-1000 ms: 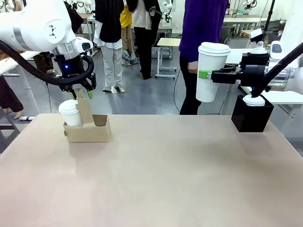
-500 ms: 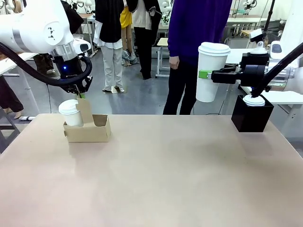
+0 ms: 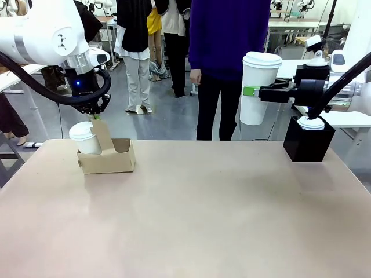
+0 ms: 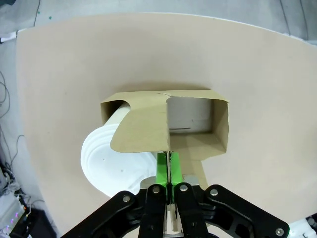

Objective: Pour a drink into a cup and package it in a carrier.
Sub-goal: Position the Cup Carrier in the center of the table.

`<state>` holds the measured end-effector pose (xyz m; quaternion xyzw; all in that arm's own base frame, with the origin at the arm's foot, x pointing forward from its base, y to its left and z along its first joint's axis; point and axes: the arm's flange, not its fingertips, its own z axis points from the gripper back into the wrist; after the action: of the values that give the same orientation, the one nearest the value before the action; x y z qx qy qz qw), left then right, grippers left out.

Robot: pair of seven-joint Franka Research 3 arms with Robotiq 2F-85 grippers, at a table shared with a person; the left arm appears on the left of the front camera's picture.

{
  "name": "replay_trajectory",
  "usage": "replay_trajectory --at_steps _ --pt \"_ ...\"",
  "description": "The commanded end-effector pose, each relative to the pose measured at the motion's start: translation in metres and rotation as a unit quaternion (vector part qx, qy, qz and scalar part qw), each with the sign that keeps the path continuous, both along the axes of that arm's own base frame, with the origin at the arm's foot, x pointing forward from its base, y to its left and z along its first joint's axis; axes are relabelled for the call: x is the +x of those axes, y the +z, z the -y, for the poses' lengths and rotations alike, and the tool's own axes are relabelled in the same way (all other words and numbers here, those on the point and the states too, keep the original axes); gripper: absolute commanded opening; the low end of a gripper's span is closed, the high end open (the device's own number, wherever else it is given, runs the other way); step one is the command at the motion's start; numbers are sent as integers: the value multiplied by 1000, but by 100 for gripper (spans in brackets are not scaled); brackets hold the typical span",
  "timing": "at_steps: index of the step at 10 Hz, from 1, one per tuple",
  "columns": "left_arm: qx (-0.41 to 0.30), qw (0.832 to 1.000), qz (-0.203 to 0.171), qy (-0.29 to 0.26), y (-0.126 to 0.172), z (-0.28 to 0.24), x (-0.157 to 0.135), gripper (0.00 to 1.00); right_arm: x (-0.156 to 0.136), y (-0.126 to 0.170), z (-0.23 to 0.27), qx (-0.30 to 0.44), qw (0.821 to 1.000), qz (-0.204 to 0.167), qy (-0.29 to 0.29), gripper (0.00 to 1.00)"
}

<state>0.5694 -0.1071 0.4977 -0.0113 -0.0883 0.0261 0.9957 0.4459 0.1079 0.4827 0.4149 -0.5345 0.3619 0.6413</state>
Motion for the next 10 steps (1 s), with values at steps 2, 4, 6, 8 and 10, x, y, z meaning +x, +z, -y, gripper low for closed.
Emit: replay_trajectory --at_steps 2,4,6,8,10 --pt "-39 999 -15 19 5 -4 4 2 1 5 -2 2 1000 3 0 80" --pt "-42 998 -19 40 30 -1 1 2 1 5 -2 2 1000 3 0 80" --pt "-44 997 -30 48 61 13 -13 2 1 5 -2 2 1000 3 0 80" --pt "-39 998 -41 39 87 44 -45 2 1 5 -2 2 1000 3 0 80" --pt "-29 997 -38 61 101 81 -82 2 1 5 -2 2 1000 3 0 80"
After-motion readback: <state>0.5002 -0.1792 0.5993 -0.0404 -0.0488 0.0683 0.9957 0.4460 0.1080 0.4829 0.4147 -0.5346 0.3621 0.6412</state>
